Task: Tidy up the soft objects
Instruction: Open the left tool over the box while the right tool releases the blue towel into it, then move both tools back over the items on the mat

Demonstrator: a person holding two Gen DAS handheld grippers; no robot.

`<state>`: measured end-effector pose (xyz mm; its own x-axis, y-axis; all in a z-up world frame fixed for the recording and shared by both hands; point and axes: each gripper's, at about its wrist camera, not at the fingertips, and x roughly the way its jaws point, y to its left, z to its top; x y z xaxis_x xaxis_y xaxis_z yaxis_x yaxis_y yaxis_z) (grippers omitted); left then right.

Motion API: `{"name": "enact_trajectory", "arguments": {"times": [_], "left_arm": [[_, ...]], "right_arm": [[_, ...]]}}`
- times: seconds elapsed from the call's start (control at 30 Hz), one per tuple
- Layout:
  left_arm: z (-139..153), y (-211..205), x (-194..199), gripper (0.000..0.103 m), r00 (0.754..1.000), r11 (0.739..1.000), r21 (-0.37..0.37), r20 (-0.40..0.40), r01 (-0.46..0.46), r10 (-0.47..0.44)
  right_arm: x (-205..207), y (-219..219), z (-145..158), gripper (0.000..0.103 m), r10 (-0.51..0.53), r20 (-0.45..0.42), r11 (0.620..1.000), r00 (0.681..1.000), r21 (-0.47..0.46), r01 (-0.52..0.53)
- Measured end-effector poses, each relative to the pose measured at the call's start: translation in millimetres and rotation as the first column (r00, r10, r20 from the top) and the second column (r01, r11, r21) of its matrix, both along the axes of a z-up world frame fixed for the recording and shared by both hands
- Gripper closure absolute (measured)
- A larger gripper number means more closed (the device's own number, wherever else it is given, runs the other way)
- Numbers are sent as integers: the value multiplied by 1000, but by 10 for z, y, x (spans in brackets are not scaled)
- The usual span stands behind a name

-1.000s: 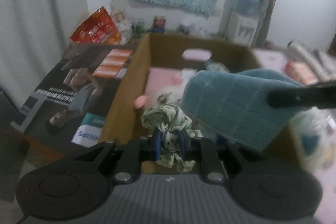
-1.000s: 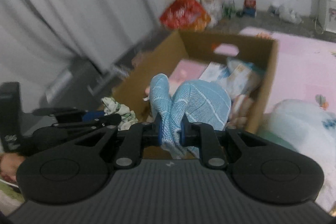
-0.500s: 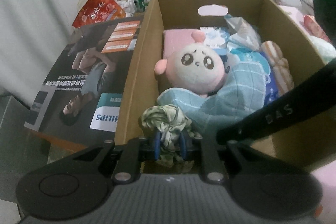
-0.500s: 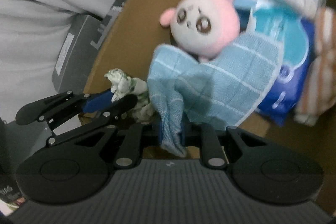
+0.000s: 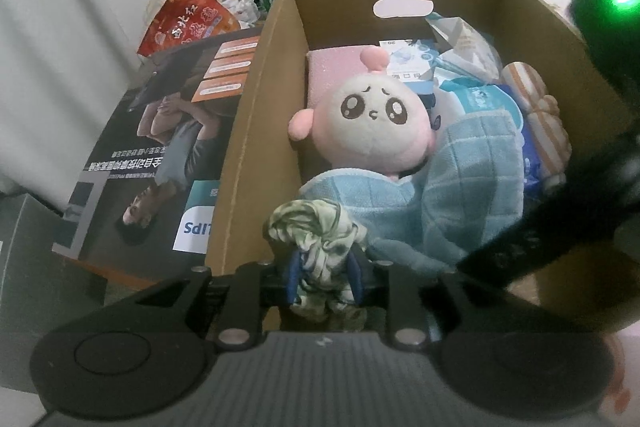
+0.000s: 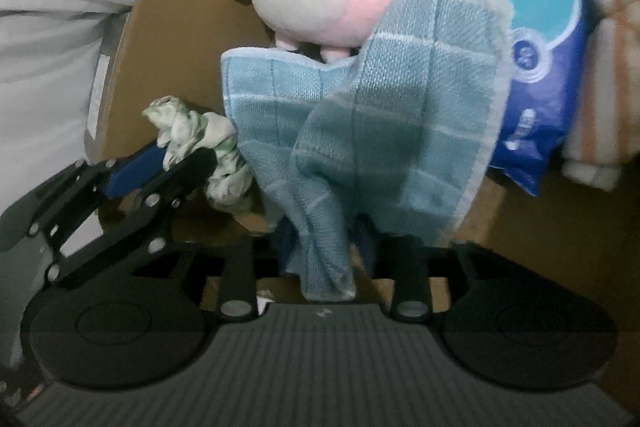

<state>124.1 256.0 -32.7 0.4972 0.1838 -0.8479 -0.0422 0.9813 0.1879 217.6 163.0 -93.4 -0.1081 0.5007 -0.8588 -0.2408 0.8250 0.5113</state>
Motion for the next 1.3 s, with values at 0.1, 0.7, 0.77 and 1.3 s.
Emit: {"name": "enact_trajectory", "arguments": {"times": [0.1, 0.7, 0.77, 1.3], "left_arm": [[6, 4, 7, 71, 1000, 1000, -12, 1, -4, 4], [518, -206, -348, 45, 991, 998, -65, 132, -20, 28], [592, -280, -372, 45, 988, 997, -76, 151, -10, 22], [923, -1765, -646, 18, 901, 911, -216, 342, 352, -267]], "right_arm": [[-80, -109, 226, 40, 4, 73, 1000, 997, 25, -6], [-381, -2036, 1397, 28, -270, 306, 888, 913, 445, 113], [-474, -2370, 1456, 28, -318, 319, 873, 893, 465, 145], [-1587, -4704, 1159, 22, -719, 401, 694, 568, 461, 553]]}}
